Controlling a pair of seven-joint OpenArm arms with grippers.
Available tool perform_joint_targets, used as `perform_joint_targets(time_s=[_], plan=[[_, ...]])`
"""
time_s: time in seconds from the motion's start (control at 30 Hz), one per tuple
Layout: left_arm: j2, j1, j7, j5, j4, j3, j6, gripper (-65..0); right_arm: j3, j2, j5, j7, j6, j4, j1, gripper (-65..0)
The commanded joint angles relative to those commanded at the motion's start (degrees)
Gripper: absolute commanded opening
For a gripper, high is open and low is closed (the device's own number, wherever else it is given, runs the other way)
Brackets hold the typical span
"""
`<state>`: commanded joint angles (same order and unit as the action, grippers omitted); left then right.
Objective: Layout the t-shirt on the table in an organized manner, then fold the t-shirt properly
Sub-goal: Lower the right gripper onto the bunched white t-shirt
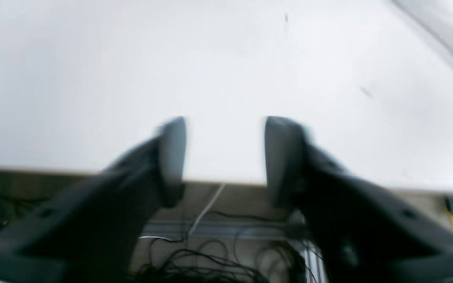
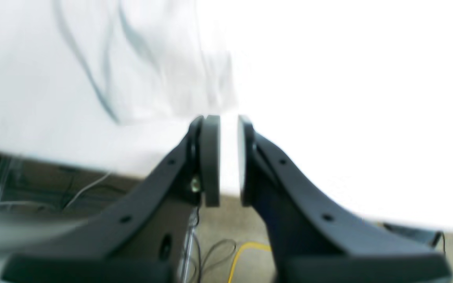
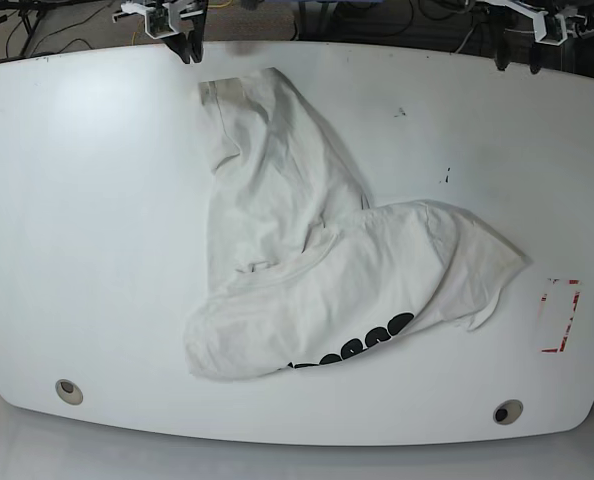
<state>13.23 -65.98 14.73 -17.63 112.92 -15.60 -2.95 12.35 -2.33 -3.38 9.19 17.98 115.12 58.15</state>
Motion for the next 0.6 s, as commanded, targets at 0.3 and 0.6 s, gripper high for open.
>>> perform_joint_targets(time_s=[0.3, 0.6], plan=[[0.18, 6.51, 0.00, 0.18, 0.00, -0.79, 0.00, -21.5, -0.09, -0.18, 0.00, -0.09, 0.00, 0.09, -7.65, -28.2], [0.18, 13.45, 0.00, 0.35, 0.00, -1.67, 0.00, -21.5, -0.18, -0.09, 0.00, -7.30, 0.00, 0.00, -19.34, -16.2]])
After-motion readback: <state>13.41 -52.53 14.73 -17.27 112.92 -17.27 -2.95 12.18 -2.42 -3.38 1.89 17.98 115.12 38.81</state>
